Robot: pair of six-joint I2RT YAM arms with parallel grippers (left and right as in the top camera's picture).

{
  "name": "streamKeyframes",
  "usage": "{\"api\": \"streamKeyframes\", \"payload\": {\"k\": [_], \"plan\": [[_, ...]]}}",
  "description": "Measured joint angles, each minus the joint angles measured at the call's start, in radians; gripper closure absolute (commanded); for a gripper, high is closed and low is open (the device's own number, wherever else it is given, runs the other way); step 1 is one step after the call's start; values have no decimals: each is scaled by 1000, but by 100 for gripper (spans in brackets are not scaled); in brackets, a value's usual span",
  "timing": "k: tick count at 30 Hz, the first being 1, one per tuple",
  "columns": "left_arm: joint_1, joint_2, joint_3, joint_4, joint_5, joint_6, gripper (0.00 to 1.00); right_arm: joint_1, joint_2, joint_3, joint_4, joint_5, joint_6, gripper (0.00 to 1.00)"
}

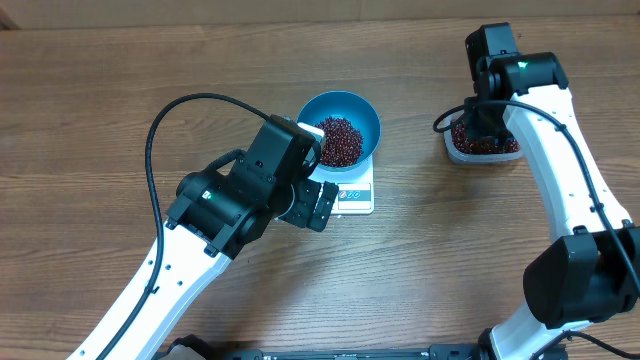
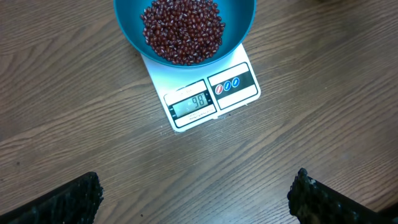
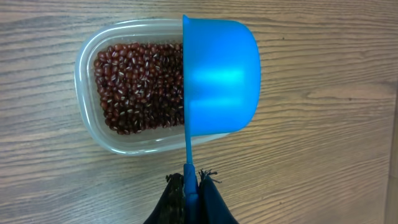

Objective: Scoop item into bowl and weigh 150g on scale

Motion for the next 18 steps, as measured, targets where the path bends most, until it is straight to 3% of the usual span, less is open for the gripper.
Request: {"api": "streamKeyframes", "payload": {"k": [18], "plan": [[0,0,0,0,0,0,0,8,30,0,-50,33,-1,96]]}}
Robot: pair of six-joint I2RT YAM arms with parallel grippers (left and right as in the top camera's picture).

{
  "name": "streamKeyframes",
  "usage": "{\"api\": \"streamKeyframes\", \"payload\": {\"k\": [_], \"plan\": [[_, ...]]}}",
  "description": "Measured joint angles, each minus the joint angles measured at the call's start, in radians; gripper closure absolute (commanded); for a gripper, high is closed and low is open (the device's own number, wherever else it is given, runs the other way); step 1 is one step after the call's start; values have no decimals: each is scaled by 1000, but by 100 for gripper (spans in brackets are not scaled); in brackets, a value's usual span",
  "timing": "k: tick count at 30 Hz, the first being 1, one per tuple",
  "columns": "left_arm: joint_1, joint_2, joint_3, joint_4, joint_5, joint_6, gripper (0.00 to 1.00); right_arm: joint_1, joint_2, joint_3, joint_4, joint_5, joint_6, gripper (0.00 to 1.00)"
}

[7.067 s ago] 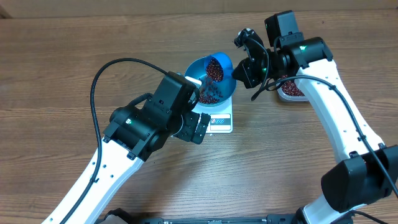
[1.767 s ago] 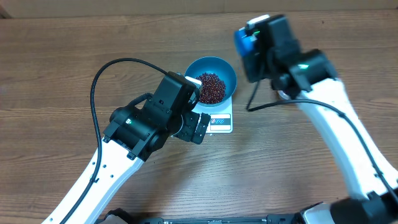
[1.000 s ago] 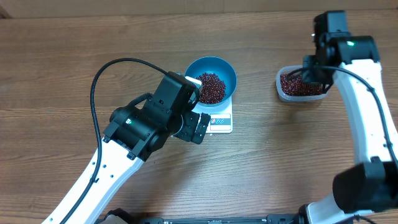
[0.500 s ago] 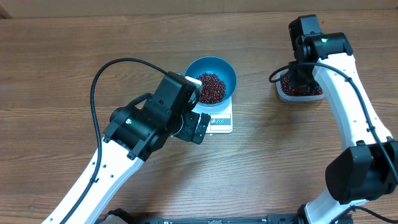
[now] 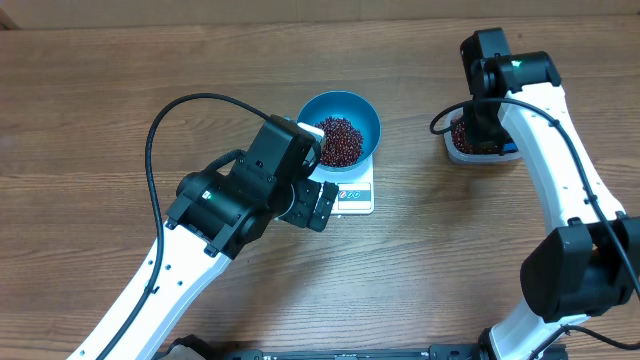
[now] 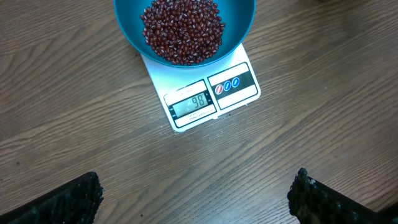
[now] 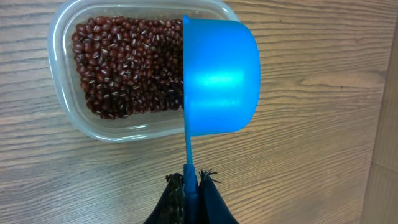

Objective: Scoop item into bowl and weigh 150g on scale

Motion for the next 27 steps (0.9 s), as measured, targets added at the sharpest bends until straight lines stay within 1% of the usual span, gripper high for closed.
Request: {"api": "streamKeyframes", "payload": {"k": [11,22,26,27], "plan": [[0,0,0,0,0,0,0,20,11,-44,33,2,-28,96],[0,0,0,0,0,0,0,21,23,-54,55,-128,-128,96],[0,0,0,0,0,0,0,21,31,-54,58,-135,-143,96],[0,0,0,0,0,0,0,21,33,-54,56,-109,-122,96]]}}
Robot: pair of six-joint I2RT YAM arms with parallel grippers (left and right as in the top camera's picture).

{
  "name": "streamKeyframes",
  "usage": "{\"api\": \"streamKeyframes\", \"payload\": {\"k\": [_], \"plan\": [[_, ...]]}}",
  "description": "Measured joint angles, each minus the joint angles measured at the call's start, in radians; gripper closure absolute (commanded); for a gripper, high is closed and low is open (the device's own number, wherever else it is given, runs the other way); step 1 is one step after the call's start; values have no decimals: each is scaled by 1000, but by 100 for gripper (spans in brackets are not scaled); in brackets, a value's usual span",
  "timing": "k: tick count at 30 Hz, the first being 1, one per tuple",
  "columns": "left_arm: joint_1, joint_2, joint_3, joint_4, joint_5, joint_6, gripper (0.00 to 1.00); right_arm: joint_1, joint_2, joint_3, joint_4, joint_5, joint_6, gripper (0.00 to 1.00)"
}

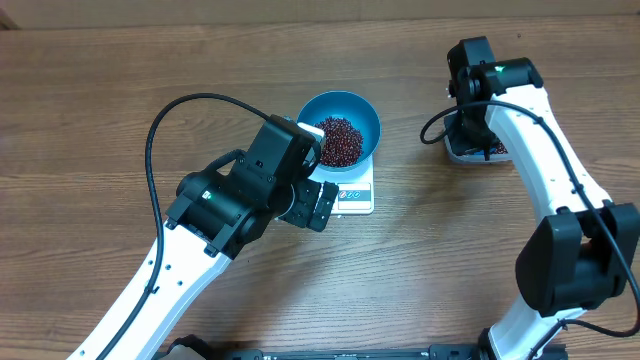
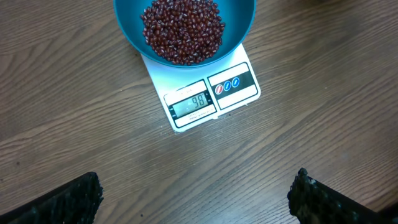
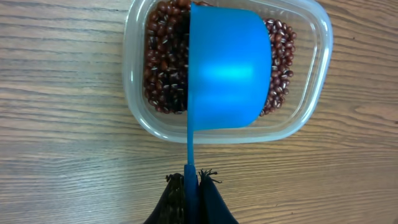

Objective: Scoop item into bowl and weigh 150g on scale

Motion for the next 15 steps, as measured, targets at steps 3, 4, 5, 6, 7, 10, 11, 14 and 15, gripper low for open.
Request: {"api": "streamKeyframes", "payload": {"k": [3,4,5,6,7,10,11,14,15], "plan": [[0,0,0,0,0,0,0,2,9,0,-11,58,40,96],[0,0,0,0,0,0,0,3,11,0,-13,74,51,96],[0,0,0,0,0,0,0,3,15,0,-14,96,69,96],[0,0,0,0,0,0,0,2,16,0,-14,103,75,96],[0,0,0,0,0,0,1,3,17,0,-14,112,85,96],[0,0,0,0,0,0,0,3,23,0,-6,101,88,96],[0,0,0,0,0,0,0,2,29,0,-4,77,74,96],[0,0,0,0,0,0,0,5,55,0,-6,25,48,96],[0,0,0,0,0,0,0,5,63,0,-8,10,39,96]]}}
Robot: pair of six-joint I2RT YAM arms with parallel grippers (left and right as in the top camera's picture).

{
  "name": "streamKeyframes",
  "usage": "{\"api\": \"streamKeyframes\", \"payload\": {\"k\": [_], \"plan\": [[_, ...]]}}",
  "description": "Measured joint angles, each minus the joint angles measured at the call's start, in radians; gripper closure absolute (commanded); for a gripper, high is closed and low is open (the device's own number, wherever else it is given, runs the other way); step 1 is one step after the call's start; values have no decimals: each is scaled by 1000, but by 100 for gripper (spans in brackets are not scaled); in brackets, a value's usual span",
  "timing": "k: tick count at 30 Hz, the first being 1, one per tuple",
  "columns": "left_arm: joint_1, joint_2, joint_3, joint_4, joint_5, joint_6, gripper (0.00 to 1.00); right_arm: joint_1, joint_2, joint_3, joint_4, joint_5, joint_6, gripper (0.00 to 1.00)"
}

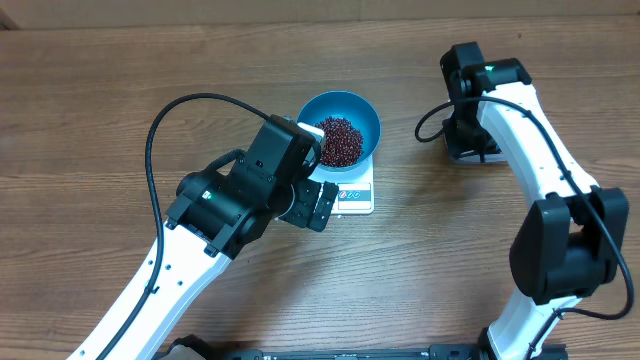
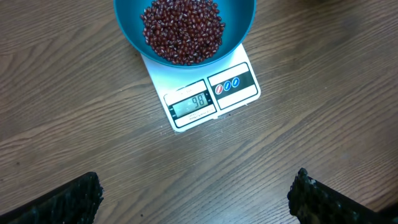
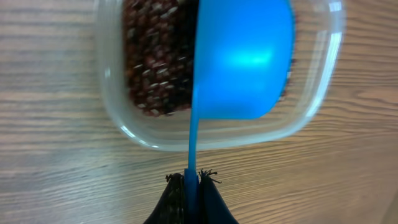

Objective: Scoop item into bowl and weigh 150g on scale

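Note:
A blue bowl (image 2: 186, 25) of red beans sits on a small white scale (image 2: 205, 93) whose display (image 2: 189, 104) reads 98. My left gripper (image 2: 196, 196) hangs open over bare table in front of the scale. My right gripper (image 3: 191, 186) is shut on the thin handle of a blue scoop (image 3: 242, 59). The scoop, turned on its side, sits inside a clear tub (image 3: 118, 118) of red beans (image 3: 155, 62). From overhead the right wrist (image 1: 470, 85) covers most of that tub (image 1: 462, 152).
The scale and bowl (image 1: 345, 125) stand mid-table, with the left arm (image 1: 240, 195) just in front of them. The right arm (image 1: 550, 180) reaches along the right side. A black cable (image 1: 160, 130) loops over the left arm.
The right gripper has lowered closer to the tub, which now looms larger and blurred in its view, with the scoop deeper among the beans. The left gripper and scale reading are unchanged.
The right gripper held the scoop over the tub's right end, then further right of it. By the last earlier moment the scoop was over the tub's middle, and now it is down in the beans. The left arm stayed still and the scale read 98 throughout.

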Motion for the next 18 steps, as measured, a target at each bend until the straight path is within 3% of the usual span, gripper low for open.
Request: {"api": "streamKeyframes", "payload": {"k": [18], "plan": [[0,0,0,0,0,0,0,-21,15,3,3,-232,-100,96]]}}
